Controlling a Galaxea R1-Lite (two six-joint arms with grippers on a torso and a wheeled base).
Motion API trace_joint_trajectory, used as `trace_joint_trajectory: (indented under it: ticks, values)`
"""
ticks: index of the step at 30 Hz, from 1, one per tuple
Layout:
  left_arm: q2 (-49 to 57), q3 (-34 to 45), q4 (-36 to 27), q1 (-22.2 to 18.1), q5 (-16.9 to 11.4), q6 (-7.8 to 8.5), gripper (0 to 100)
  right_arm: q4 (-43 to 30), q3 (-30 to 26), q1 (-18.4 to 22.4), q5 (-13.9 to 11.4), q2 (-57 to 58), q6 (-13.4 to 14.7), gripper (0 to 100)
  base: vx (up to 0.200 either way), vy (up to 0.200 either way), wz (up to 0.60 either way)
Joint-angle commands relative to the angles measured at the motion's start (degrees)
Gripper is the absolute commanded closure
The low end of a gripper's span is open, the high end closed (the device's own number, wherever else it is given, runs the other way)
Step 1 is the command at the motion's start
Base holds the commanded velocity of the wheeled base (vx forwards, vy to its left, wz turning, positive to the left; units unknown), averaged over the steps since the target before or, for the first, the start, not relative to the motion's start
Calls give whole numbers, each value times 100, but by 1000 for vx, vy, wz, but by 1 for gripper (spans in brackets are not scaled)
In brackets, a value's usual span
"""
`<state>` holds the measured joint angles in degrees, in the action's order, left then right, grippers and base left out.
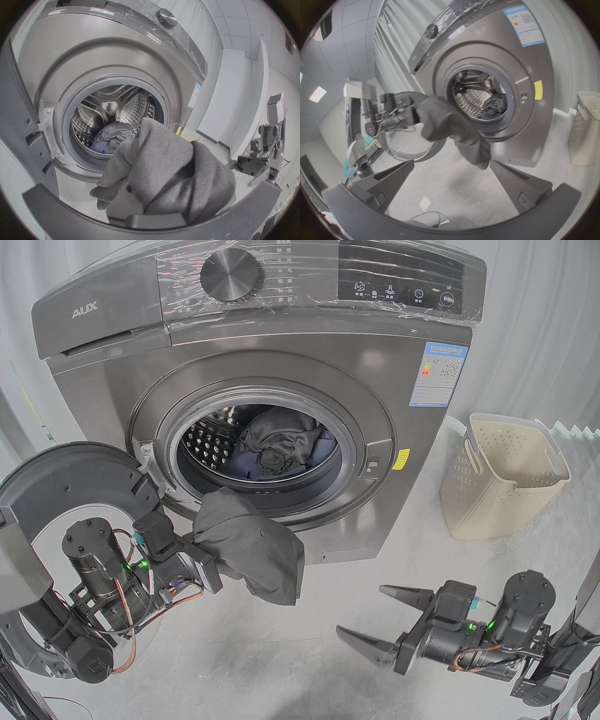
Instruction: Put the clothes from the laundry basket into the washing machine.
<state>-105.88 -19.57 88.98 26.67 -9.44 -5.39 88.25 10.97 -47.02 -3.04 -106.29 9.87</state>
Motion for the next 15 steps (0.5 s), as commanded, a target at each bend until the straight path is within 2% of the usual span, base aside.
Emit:
trace_joint_trajectory:
  ticks: [1, 6, 8, 9, 11, 15]
  values:
    - [155, 190, 5, -57, 12, 38, 100, 8, 248, 483, 128, 38, 32, 0, 0, 0, 0]
    - [234, 366, -3, -101, 12, 55, 100, 8, 309, 826, 242, -59, 23, 0, 0, 0, 0]
    - [234, 375, -3, -162, 12, 73, 100, 8, 318, 852, 242, -85, 32, 0, 0, 0, 0]
    - [199, 401, -3, -312, 12, 161, 100, 8, 335, 852, 242, -102, 41, 0, 0, 0, 0]
    - [190, 401, -3, -338, 12, 214, 100, 8, 353, 844, 242, -102, 41, 0, 0, 0, 0]
    - [304, 524, 5, -277, -14, 214, 100, 8, 415, 861, 260, -94, 50, 0, 0, 0, 0]
